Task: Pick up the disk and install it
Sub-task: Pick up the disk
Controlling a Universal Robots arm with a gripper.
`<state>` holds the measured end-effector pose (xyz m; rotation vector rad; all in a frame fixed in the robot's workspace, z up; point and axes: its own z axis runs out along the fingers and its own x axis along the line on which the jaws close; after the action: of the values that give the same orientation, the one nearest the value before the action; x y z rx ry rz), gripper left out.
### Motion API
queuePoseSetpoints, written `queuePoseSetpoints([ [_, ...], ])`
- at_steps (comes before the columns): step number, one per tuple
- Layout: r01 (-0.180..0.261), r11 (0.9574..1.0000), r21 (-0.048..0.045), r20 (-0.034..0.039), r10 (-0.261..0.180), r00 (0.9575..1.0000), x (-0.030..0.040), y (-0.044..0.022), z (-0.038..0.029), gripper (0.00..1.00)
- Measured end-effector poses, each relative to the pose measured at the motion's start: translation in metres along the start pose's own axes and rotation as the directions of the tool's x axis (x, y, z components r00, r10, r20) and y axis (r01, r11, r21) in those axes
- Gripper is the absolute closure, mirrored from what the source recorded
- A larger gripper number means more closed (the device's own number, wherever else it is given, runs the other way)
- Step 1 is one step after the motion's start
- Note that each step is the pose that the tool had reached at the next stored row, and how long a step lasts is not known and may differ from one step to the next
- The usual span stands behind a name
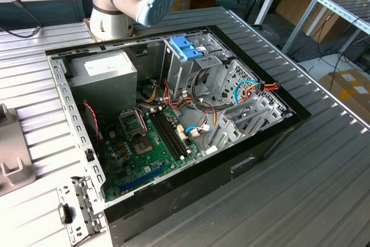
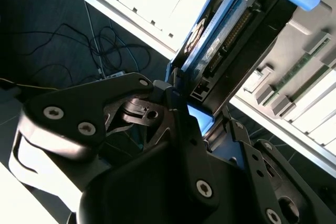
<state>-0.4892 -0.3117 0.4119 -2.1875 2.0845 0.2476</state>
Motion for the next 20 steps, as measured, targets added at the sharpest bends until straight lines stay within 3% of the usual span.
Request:
queuePoseSetpoints([
  [20,0.001,1.0000,0.0011,0.0275,-0.001,0.9996,-0.0015,-0.0002,-0.0077,0.63],
])
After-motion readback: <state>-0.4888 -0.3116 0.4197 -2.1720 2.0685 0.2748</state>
